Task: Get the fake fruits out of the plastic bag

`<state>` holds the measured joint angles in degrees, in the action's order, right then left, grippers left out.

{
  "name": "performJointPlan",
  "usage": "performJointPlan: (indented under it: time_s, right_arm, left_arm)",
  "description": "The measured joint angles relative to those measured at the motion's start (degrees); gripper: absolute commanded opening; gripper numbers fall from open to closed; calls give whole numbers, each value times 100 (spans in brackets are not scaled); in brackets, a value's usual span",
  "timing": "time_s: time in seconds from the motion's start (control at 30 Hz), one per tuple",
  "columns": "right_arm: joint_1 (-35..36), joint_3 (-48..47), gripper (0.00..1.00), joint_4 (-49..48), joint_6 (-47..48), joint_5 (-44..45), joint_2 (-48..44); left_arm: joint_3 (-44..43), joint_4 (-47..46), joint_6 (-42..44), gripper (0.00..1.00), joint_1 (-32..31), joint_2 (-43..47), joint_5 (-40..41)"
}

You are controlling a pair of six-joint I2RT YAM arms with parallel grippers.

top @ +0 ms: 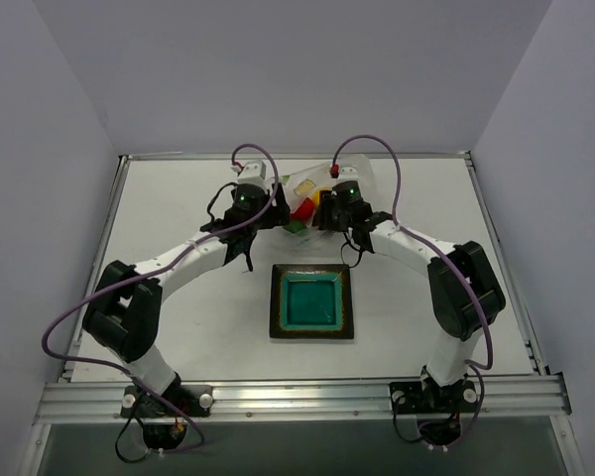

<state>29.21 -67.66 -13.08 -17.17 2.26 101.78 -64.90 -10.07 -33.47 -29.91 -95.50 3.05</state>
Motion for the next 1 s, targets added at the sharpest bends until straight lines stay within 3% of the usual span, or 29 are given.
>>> performJointPlan:
  time_s: [0.1,0.23,0.4,0.57,0.7,0.9,0.93,0.97,1.0]
  right_arm:
    - [-33,260,38,-9,-7,92,0]
    - [-44,483,38,-177,-42,136,-26]
    - [-105,673,38,-387,-81,96,-76]
    - [-168,708,38,-535,-98,11,-79]
    - [-256,769,38,-664,-127,-68,-79]
    - [-387,925,38,-710,-192,-140,-79]
    - [-413,935,39,-719,-201,-146,-79]
    - [-420,942,39,-723,-214,-149,-79]
    - [-435,944,39,-732,-221,-155,-79]
  left_arm:
    - [-96,262,256,73,-330,256,485]
    - [-868,754,645,75,-549,35,782]
    - [-2105,1386,1211,79,-487,-844,1003]
    - [-2994,1891,1808,75,-444,-1893,1207]
    - [-3252,2144,2203,66,-415,-2385,1364]
    - [-3683,2269,2717,38,-297,-2693,1335]
    - [-3764,2271,2782,31,-269,-2728,1296]
    - [-3832,2267,2833,13,-243,-2756,1241]
    - [-3880,2267,2850,4,-212,-2782,1185]
